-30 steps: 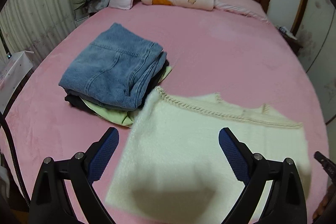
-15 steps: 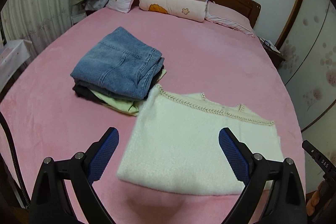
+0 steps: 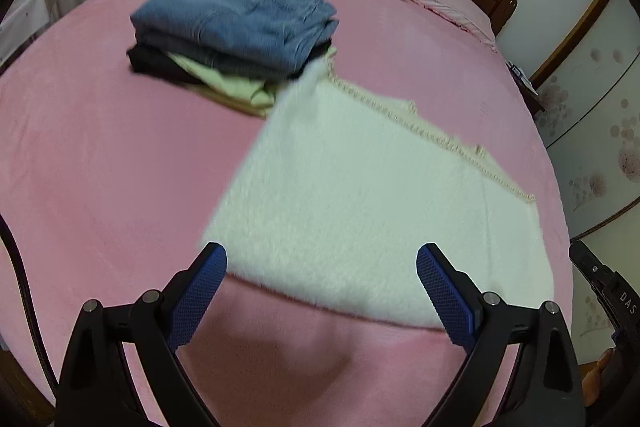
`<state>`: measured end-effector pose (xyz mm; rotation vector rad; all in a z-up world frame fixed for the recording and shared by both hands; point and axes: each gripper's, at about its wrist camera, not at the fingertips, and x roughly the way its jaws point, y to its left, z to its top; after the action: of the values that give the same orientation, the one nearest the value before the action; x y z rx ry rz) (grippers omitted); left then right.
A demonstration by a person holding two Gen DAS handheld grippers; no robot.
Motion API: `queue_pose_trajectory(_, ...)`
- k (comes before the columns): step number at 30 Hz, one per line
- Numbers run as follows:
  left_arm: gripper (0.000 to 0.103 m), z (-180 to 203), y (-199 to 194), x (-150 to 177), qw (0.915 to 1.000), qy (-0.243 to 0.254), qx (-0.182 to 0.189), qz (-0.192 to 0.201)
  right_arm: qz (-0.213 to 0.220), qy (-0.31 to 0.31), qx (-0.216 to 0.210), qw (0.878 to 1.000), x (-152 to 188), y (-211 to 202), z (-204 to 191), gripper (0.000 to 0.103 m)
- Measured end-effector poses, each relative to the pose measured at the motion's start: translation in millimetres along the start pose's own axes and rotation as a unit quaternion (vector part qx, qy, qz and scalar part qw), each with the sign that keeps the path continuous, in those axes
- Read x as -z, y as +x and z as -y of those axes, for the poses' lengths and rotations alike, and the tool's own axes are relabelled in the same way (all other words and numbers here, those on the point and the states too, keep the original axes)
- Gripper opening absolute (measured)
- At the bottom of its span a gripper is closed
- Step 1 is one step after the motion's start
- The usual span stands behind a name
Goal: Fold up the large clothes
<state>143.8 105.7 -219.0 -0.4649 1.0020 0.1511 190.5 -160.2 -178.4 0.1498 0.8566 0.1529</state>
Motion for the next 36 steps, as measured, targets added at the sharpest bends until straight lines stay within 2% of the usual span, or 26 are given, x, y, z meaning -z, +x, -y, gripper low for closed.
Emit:
queue_pose_trajectory(5,0.095,-21,42,23,0.9977,-0.044,0.025,-0.045,-0.025,-0.005,-0.002,1.0,26,26,-8,0.003)
queue_pose_trajectory(10,0.093,-42,71,37,0.9927,-0.091,0.06,-0.051,-0.04,-0.013,-0.003,0.999,44,42,-12,0.003)
queue_pose_trajectory(13,0.093,-50,86,39,0.9908,-0.106,0.075,-0.04,-0.048,-0.012,-0.005,0.999,52,51,-14,0.003)
queue_pose_trajectory(22,0.093,-38,121,24,0.9915,-0.081,0.102,0.011,-0.052,-0.01,-0.014,0.999,63,71,-18,0.003)
queue_pose_trajectory(28,0.092,-50,136,9,0.9801,-0.152,0.126,0.022,-0.046,-0.012,-0.02,0.999,63,79,-18,0.003)
queue_pose_trajectory(29,0.09,-51,137,8,0.9789,-0.159,0.126,0.023,-0.044,-0.015,-0.019,0.999,63,80,-19,0.003)
queue_pose_trajectory(32,0.066,-57,138,9,0.9764,-0.178,0.12,0.021,-0.038,-0.024,-0.018,0.999,60,84,-21,0.003)
queue_pose_trajectory(34,0.052,-64,140,8,0.9727,-0.191,0.131,0.014,-0.034,-0.029,-0.017,0.999,58,86,-23,0.003)
queue_pose_trajectory(36,0.043,-67,140,7,0.9705,-0.192,0.146,0.009,-0.033,-0.033,-0.016,0.999,56,89,-25,0.003)
